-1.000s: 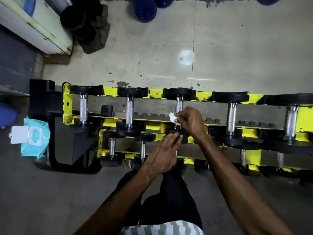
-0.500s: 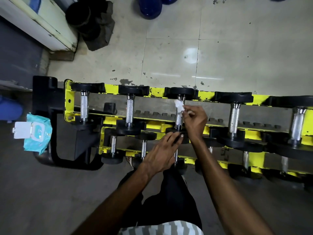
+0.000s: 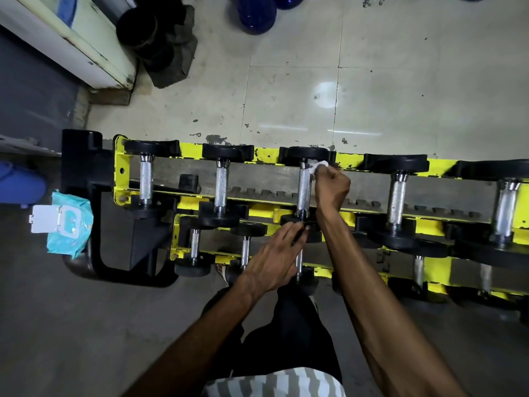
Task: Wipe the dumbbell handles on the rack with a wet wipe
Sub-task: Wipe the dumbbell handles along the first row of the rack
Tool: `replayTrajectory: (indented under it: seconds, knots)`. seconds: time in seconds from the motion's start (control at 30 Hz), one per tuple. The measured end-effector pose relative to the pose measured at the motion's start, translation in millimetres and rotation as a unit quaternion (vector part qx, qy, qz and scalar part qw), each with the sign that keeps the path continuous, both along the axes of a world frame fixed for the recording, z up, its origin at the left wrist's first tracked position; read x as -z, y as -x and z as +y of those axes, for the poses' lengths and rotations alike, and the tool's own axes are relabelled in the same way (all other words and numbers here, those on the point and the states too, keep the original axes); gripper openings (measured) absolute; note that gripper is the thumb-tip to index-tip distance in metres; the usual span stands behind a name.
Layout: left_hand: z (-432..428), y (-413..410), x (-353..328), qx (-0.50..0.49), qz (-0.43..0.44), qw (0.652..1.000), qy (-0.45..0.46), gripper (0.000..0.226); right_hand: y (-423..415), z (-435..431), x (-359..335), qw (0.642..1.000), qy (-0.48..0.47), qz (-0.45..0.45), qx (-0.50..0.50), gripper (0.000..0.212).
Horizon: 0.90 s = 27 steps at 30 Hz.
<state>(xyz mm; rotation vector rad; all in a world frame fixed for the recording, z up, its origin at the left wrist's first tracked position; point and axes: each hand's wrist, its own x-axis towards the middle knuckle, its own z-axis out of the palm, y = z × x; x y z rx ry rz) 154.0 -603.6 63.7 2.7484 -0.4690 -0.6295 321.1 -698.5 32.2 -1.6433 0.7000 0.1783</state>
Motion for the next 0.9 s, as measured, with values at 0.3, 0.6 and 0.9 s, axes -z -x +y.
replayTrajectory:
  seconds: [0.3,0.6,0.9]
  knots:
    - [-10.9,-2.4,-4.8,0.012,-0.033,0.999,0.010,0.072,-6.4,-0.1,3.7,0.998,-0.017,-0.003,0.061,0.011]
    - [-12.3,-9.8,-7.7,0.020,-0.002,1.000,0.014,0.075,-7.4,4.4,3.3,0.996,-0.022,0.011,0.083,0.026]
    - [-6.5,-7.4,-8.0,0.017,0.024,0.999,0.020,0.093,17.1,-43.3,11.9,0.982,0.021,0.093,-0.163,0.021]
